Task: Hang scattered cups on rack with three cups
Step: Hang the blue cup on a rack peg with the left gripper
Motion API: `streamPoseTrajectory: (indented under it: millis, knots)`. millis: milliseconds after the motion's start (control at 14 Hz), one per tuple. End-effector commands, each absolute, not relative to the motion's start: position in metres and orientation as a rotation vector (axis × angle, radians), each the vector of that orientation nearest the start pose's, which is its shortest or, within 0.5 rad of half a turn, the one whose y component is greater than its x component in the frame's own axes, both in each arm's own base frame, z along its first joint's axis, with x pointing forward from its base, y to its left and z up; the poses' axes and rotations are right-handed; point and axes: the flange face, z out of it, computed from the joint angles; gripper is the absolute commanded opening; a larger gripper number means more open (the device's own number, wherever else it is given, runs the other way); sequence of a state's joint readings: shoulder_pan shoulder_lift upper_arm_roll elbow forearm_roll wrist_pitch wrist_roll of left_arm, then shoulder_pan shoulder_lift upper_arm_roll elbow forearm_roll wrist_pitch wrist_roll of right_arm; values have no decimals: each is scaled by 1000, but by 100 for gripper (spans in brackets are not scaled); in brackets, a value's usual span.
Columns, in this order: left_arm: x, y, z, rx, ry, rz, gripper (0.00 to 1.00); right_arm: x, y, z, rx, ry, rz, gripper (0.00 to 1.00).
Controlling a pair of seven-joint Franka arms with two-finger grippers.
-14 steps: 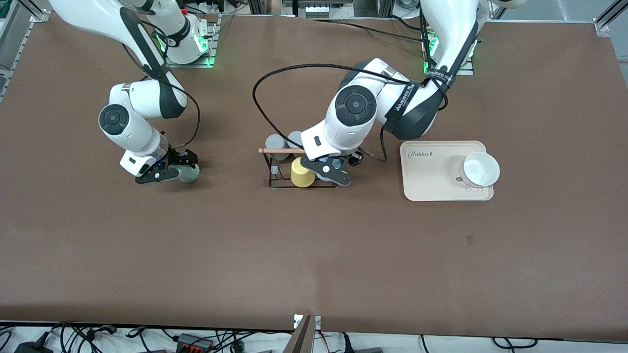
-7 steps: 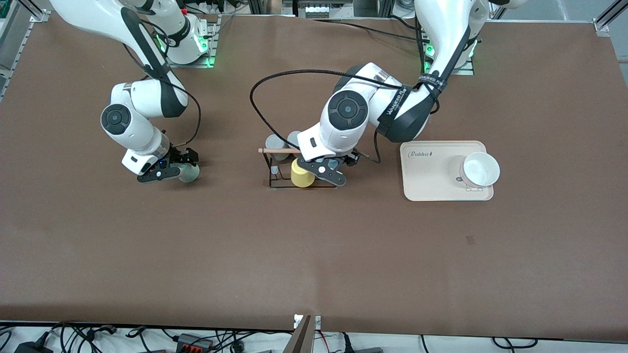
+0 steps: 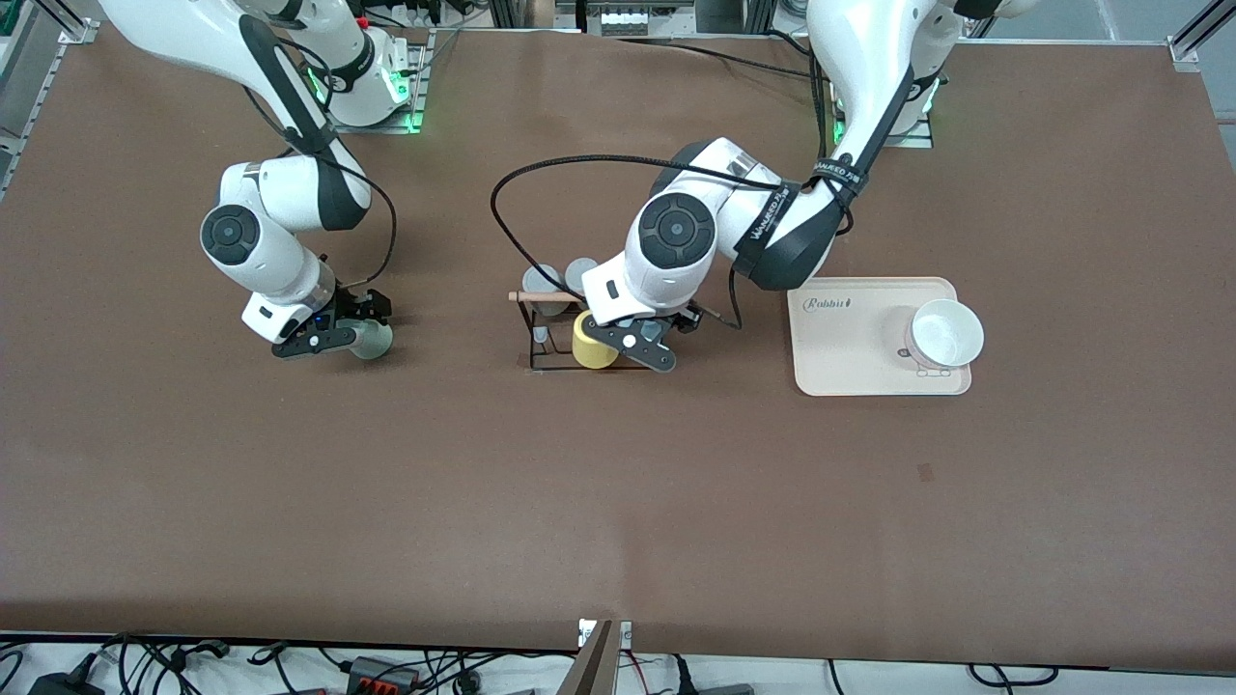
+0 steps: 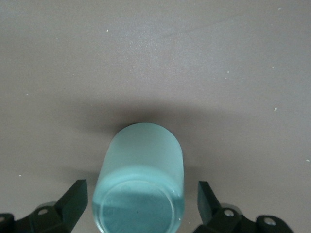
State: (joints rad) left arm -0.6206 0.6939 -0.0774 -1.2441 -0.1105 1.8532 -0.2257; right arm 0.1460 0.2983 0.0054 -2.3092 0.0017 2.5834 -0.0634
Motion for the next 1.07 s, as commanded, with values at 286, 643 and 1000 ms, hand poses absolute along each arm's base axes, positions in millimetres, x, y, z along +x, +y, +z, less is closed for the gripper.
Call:
streamPoseTrajectory:
  millis: [286, 643, 1000]
  knots:
    - [564, -479, 321, -3120, 700, 231, 40, 513, 80, 216, -3119, -338, 20, 100]
    - [571, -468, 337, -3124, 669, 222, 100, 513, 79, 216, -3118, -342, 17, 97]
    - [594, -406, 411, -3128, 538, 206, 100, 513, 79, 215, -3119, -340, 22, 42]
